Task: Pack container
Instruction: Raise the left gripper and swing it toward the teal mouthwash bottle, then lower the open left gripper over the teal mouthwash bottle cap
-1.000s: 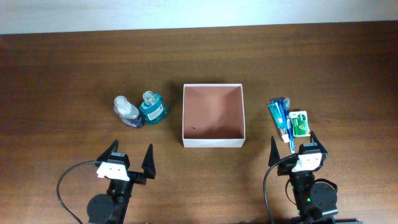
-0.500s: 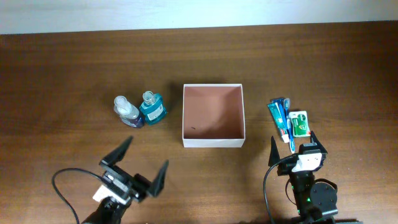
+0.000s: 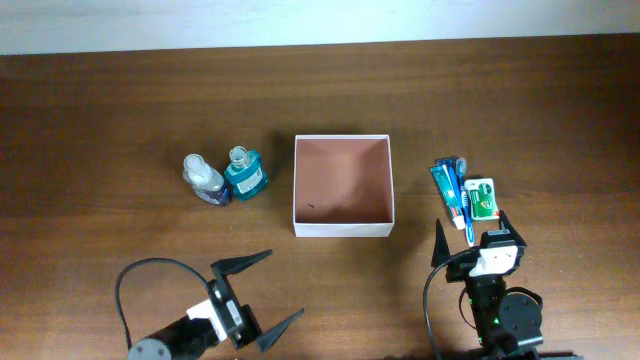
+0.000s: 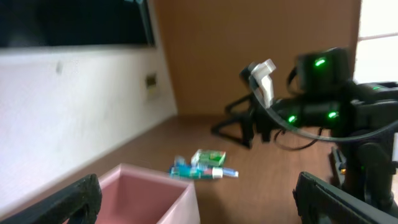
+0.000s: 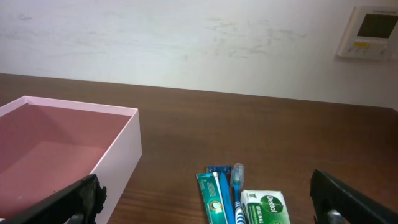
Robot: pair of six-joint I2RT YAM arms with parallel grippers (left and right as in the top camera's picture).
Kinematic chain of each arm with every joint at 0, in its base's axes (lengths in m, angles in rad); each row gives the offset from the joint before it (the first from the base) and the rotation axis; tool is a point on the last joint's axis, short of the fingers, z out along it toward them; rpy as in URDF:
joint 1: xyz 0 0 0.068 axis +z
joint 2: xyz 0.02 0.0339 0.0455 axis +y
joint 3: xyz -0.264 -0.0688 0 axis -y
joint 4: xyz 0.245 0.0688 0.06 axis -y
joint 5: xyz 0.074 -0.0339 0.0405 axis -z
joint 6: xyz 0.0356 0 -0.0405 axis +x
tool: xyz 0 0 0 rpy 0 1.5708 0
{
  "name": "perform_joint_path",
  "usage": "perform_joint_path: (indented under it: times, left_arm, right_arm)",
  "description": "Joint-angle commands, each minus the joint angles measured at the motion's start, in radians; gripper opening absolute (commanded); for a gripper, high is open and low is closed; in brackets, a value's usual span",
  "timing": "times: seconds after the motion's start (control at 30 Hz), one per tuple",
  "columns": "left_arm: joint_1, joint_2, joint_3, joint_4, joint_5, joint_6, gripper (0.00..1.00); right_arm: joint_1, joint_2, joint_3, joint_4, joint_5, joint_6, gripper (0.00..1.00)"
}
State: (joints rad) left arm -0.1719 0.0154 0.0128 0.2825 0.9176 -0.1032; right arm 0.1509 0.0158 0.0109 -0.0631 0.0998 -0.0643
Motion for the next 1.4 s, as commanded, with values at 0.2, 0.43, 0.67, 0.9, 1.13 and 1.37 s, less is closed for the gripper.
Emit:
perform_joint_path:
  times: [0.2, 0.43, 0.67, 0.9, 1.13, 1.37]
  left_arm:
    - [-0.004, -0.004, -0.003, -0.232, -0.463, 0.008, 0.99]
    - [-0.004, -0.004, 0.021, -0.221, -0.428, -0.004, 0.99]
    - [-0.004, -0.003, 0.185, -0.352, -0.480, 0.023, 0.99]
    - [-0.004, 0.100, 0.547, -0.659, -0.636, 0.219, 0.99]
    - [-0.004, 0.418, 0.907, -0.900, -0.683, 0.338, 0.99]
    - [-0.004, 0.909, 1.291, -1.270, -0.683, 0.442, 0.99]
  right_arm:
    - [-0.008, -0.008, -0.005, -0.008, 0.005, -0.003, 0.98]
    - [-0.008, -0.008, -0.005, -0.008, 0.005, -0.003, 0.98]
    - [-0.008, -0.008, -0.005, -0.008, 0.005, -0.003, 0.98]
    - [-0.008, -0.008, -0.005, -0.008, 0.005, -0.003, 0.98]
    - [-0.008, -0.008, -0.005, -0.008, 0.005, -0.003, 0.98]
    - [-0.008, -0.008, -0.005, -0.008, 0.005, -0.003, 0.98]
